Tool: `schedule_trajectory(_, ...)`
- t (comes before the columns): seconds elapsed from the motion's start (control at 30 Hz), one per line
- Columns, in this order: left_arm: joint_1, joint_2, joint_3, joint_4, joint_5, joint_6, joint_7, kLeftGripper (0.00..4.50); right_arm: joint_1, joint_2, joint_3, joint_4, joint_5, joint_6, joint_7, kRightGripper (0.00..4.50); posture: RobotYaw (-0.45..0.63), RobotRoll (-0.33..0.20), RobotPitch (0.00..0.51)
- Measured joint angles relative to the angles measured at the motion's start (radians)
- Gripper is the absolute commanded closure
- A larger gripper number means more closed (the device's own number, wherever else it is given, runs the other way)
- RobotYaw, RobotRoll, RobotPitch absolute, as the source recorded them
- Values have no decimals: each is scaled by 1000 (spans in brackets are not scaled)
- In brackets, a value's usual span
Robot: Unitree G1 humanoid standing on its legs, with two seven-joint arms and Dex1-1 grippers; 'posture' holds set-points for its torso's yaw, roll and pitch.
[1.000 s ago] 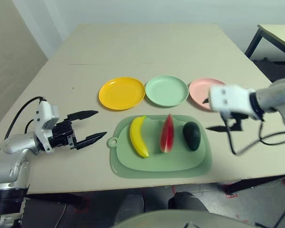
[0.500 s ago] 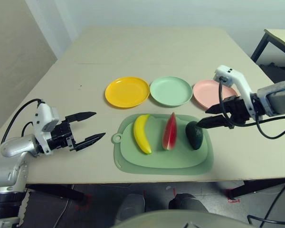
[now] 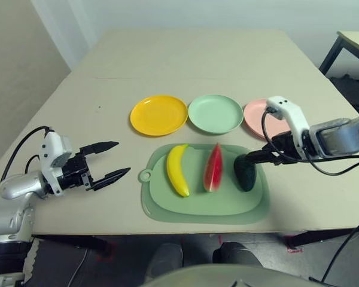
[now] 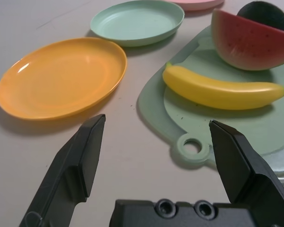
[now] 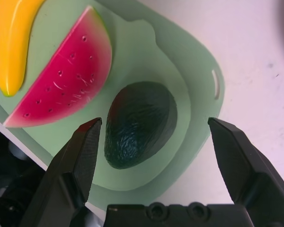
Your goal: Place the fruits into color-matched plates.
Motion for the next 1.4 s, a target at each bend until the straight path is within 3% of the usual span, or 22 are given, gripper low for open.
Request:
schedule_trajectory(0.27, 5, 0, 3, 6, -1, -8, -3, 23, 30, -87, 125, -17, 336, -183, -289, 0, 150, 0, 33)
schedule_trajectory(0.37, 9, 0, 3, -2, -2, -8, -11, 23, 48, -96, 180, -51, 395, -238, -331, 0, 149, 0, 33)
schedule_trajectory(1.4, -7, 25, 13, -14, -11, 21, -19, 23, 60, -101, 275, -34, 397, -325, -382, 0, 144, 0, 36)
